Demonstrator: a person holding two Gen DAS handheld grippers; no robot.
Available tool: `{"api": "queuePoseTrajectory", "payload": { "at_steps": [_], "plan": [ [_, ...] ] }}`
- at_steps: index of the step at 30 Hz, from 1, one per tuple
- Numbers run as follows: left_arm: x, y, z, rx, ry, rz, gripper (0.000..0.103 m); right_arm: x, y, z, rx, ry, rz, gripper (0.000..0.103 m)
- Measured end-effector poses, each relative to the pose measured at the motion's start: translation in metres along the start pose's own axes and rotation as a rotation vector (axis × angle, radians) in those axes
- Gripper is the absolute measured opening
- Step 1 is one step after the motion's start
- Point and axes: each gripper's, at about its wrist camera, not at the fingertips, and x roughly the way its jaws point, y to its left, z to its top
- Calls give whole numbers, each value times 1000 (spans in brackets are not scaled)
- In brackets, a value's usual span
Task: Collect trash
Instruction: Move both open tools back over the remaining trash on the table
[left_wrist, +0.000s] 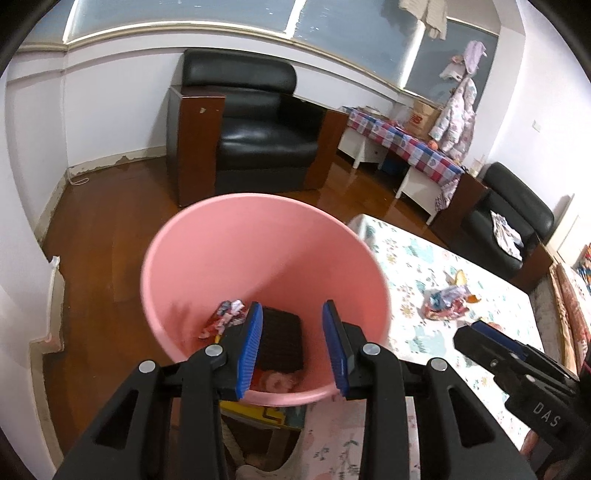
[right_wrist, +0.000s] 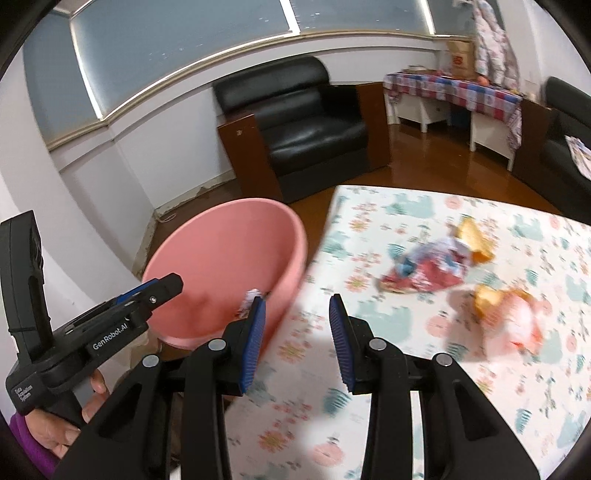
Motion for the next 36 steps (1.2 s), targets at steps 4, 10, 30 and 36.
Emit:
{"api": "queuePoseTrajectory", "payload": {
  "at_steps": [4, 10, 30, 36],
  "plan": [
    [3, -19, -1, 37, 9, -22, 36, -14, -21, -3, 33, -23, -36, 37],
    [3, -45, -3, 84, 12, -54, 37, -32, -49, -9, 79, -51, -85, 37],
    [19, -124, -11, 237, 60, -146, 41, -78, -140, -31, 251, -105, -221, 37],
    [38, -152, -8, 293, 93, -198, 41, -79, -164, -36, 304, -105, -231, 37]
  ]
}}
